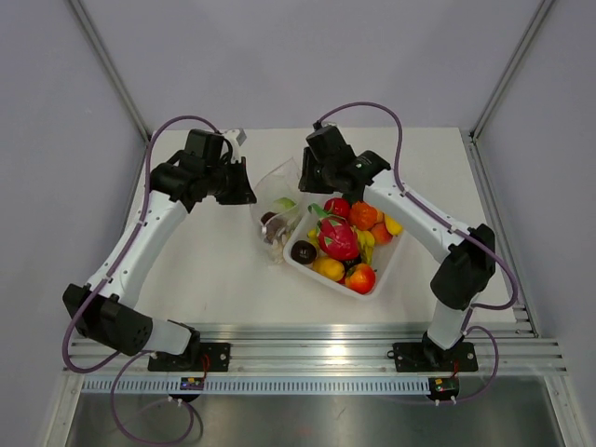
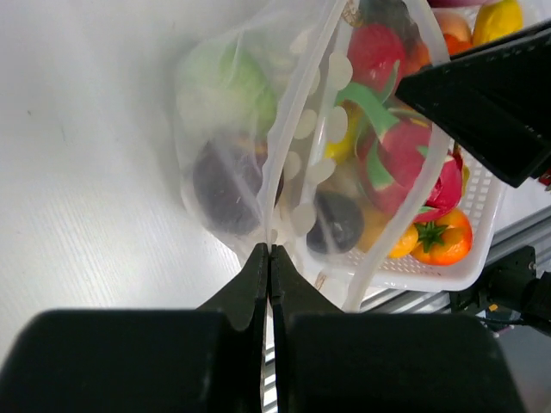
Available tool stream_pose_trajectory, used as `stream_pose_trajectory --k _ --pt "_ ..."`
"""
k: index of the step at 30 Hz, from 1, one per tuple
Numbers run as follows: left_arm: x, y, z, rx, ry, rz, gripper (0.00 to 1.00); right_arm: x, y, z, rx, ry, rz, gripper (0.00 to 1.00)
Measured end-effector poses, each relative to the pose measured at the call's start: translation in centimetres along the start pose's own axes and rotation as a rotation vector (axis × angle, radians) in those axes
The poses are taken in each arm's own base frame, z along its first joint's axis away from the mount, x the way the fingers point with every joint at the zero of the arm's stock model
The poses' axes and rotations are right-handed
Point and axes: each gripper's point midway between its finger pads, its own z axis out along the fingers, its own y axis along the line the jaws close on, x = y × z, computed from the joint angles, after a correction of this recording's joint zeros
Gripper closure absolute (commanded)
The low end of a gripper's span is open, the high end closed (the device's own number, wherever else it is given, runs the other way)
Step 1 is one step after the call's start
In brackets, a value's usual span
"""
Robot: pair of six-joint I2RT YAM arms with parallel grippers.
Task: Place the food in the zip-top bag and seal the zipper
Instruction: Adjust the zipper food storage bag at the center of the board, then pick up the fake vegetable from the bin.
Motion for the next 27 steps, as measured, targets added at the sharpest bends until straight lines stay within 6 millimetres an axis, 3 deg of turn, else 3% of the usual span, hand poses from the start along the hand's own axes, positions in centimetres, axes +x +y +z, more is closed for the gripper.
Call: stream_pose_trajectory --k 1,2,6,10,15,18,21,27 --pt "0.7 0.1 0.5 0.001 0.023 -0.008 1.0 0.1 -0.2 0.3 0.006 0.005 0.002 0.33" --pt "1.2 0.2 0.8 0.002 0.041 -0.013 1.0 0.3 -0.3 0.5 0.01 0.01 0.003 0.27" --pt "1.3 -0.1 1.1 0.016 0.046 -0.016 1.0 0.3 -1.0 0.3 0.042 0.01 -0.006 0.24" --pt "1.1 -0.3 1.1 0.027 0.041 -0.017 1.0 -1.3 -2.5 -1.4 0.056 -0.039 0.023 0.21" --pt "1.1 -0.4 1.2 0.035 0.041 -0.016 1.0 -3.9 -7.6 -5.1 0.109 -0.131 0.112 0.15" --pt "1.1 -0.6 1.1 0.04 0.041 -0.014 1.0 -4.7 -12.0 -5.7 0.176 -0.167 0.174 0.11" --pt "0.8 -0.8 0.9 0.044 0.033 -0.011 1.0 -2.6 -15.5 -4.1 0.255 -0.111 0.202 0.1" --pt "-1.0 -1.5 0.3 0.057 -0.005 0.0 1.0 3.6 -19.0 -0.2 0.353 0.068 0.201 0.09"
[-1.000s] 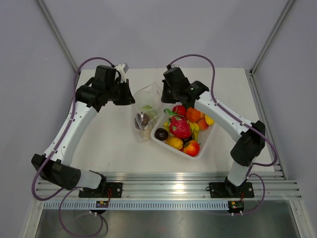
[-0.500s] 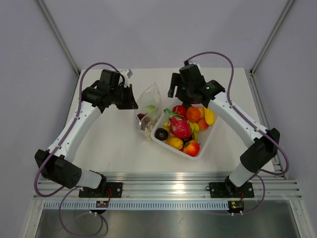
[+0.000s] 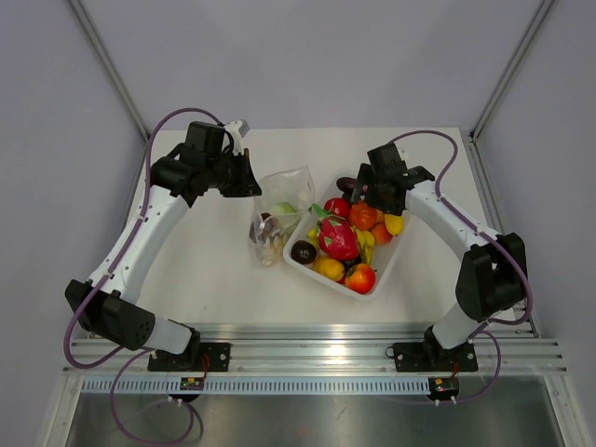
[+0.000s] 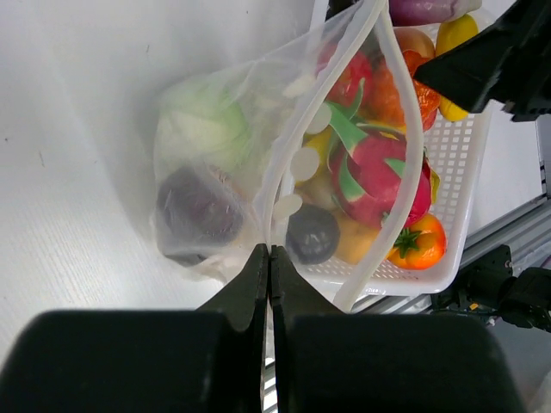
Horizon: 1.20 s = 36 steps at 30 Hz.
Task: Place the food in the zip-top bag and seal the zipper
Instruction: Pick up the fake vegetable from the bin.
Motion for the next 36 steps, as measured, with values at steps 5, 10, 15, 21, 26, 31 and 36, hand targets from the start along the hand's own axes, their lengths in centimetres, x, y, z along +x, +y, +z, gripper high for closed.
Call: stream_pose_trajectory --k 5,10,15,21,26,31,36 --pt "-0.5 -0.2 0.0 0.003 -0.008 0.003 1.0 1.1 -0.3 1.4 0.008 0.038 -0.004 0.1" --pt "-0.6 -0.2 0.0 0.003 -0.008 0.002 1.0 1.7 -0.2 2.6 -0.007 0.058 0.002 0.15" --pt "-0.5 -0.2 0.1 0.002 -0.004 0.001 1.0 2.5 -0.1 3.3 -0.021 0.077 0.0 0.38" --pt "-0.5 -0.2 0.1 0.001 -0.004 0.001 1.0 2.1 -0.1 2.3 -0.032 0.062 0.003 0.63" --pt "-0.5 -0.2 0.1 0.002 -0.004 0.0 1.0 0.3 0.2 -1.8 -0.08 -0.01 0.014 0.7" --pt "-0.5 -0.2 0.1 0.004 -0.003 0.001 1.0 -2.2 1.3 -6.7 -0.158 -0.097 0.029 0.71" --pt "-0.5 -0.2 0.1 0.004 -0.003 0.001 1.0 -4.2 5.3 -11.4 -0.275 -0.17 -0.006 0.7"
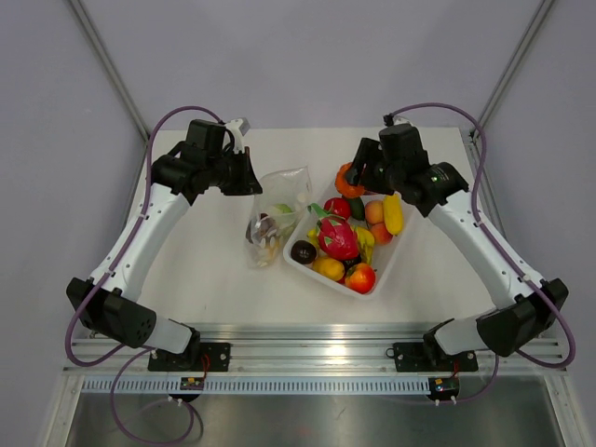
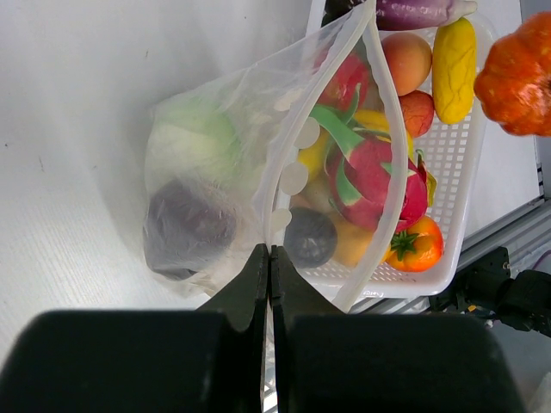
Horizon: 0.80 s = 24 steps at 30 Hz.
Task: Place the food in the zip-top bag and seal the zipper
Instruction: Pick up the fake vegetable from the bin, then place the fake vegetable in the zipper food storage bag.
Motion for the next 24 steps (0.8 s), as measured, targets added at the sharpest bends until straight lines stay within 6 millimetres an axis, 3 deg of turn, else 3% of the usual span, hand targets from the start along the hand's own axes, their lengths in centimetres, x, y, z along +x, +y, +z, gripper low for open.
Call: stream_pose_trajectory --k 6,11,13,17,21,24 --pt "0.0 0.0 0.0 0.001 0.001 0.0 1.0 -0.8 10.1 -3.0 -0.207 -0.034 -0.099 0.7" --pt "0.0 -0.1 0.0 0.002 0.001 0.001 1.0 0.4 14.0 -0.9 -0.246 0.005 -0.142 0.69" --pt "0.1 -0.1 0.0 0.003 0.002 0.002 1.0 1.5 14.3 0.7 -0.231 0.036 -0.156 0.68" --pt "0.1 -0.1 0.0 0.003 0.002 0.002 1.0 3.8 13.9 3.8 -0.185 0.104 -0.178 0.17" --pt "0.1 -0.2 0.0 0.004 0.003 0.003 1.0 4.8 12.9 4.8 -0.139 0.137 -0.204 0.1" --pt "0.1 -0.2 0.0 0.005 0.004 0.003 1.0 3.6 11.9 4.2 -0.096 0.078 -0.215 0.11"
